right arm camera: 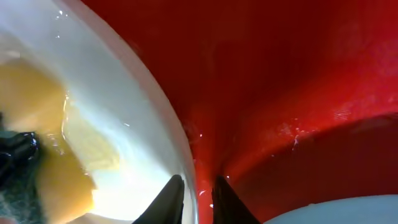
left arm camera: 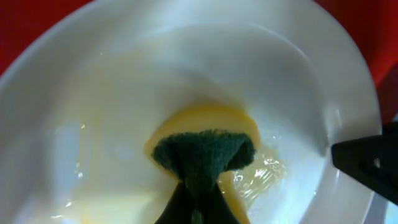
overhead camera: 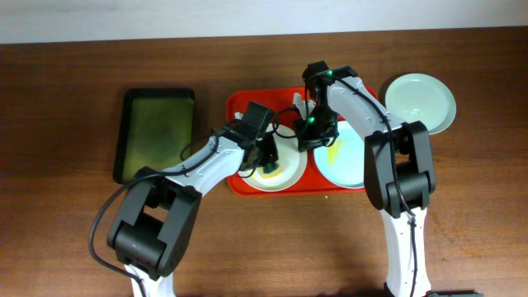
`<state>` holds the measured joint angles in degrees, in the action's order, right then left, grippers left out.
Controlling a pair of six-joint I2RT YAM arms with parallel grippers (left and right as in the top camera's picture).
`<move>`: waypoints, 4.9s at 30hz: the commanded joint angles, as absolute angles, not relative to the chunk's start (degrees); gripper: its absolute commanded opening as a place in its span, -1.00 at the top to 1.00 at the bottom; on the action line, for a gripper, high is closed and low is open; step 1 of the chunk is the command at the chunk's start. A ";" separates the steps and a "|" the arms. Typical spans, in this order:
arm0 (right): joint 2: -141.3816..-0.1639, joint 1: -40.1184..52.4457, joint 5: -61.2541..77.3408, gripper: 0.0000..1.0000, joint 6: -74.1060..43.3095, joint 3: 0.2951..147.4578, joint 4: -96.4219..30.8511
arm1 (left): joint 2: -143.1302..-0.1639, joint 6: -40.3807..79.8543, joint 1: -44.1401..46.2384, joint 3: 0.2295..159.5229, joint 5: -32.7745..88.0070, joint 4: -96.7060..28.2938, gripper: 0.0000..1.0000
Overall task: Clean dirty plates on tray and stack at the side
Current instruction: 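Hold the white plate with the right gripper and scrub it with the sponge, then lift the white plate with the right gripper and stack it on the green plate, then move the right gripper to grip the light blue plate's rim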
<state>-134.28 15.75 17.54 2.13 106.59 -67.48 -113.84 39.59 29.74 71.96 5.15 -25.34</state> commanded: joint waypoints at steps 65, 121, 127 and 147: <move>-132.46 39.16 -70.41 0.92 -14.74 134.67 -82.00 | -90.00 32.91 -6.07 71.92 -15.18 -57.25 1.00; -111.33 -8.64 12.19 0.00 -12.53 78.17 -57.14 | -90.00 32.91 -6.07 71.33 -11.31 -55.59 1.00; -111.39 -7.51 5.52 -0.01 -15.14 77.28 -57.14 | -90.00 32.91 -6.07 71.33 -11.31 -55.59 1.00; -111.39 2.52 2.72 0.08 -14.04 75.42 -50.15 | -90.00 32.88 -6.07 71.33 -11.31 -55.61 1.00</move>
<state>-111.61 1.58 8.16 -14.35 75.83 -51.53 -90.59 33.78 -5.96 71.57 -11.75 -55.70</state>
